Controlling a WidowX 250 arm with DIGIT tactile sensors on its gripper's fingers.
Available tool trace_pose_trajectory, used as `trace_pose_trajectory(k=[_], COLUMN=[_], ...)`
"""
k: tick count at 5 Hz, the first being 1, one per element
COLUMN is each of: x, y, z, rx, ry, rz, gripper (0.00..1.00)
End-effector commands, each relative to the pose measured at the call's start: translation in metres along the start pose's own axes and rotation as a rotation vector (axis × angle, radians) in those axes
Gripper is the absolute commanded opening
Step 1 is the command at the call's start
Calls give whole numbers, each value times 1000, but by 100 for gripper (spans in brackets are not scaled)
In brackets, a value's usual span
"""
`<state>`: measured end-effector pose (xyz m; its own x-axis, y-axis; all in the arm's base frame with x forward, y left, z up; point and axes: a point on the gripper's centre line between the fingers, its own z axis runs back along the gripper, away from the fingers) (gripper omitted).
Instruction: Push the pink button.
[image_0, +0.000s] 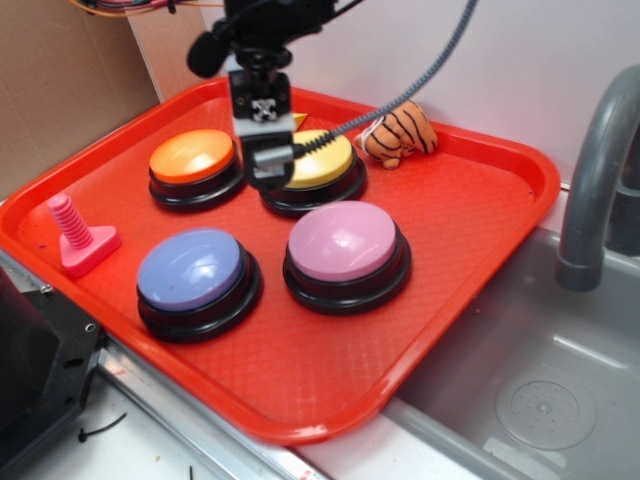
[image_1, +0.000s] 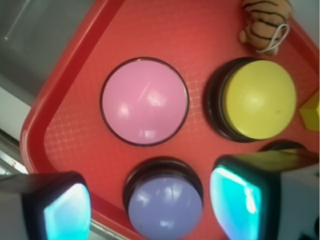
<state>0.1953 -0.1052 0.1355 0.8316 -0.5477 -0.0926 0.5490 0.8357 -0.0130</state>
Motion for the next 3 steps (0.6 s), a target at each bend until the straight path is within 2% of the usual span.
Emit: trace_pose_trajectory(k=[1,2,3], x=[-9,-13,-21], y=[-6,-6,-9], z=[34,40,47], rx=[23,17,49], ry=[-77,-97,-119], rz=[55,70,117], gripper=[100,100,100])
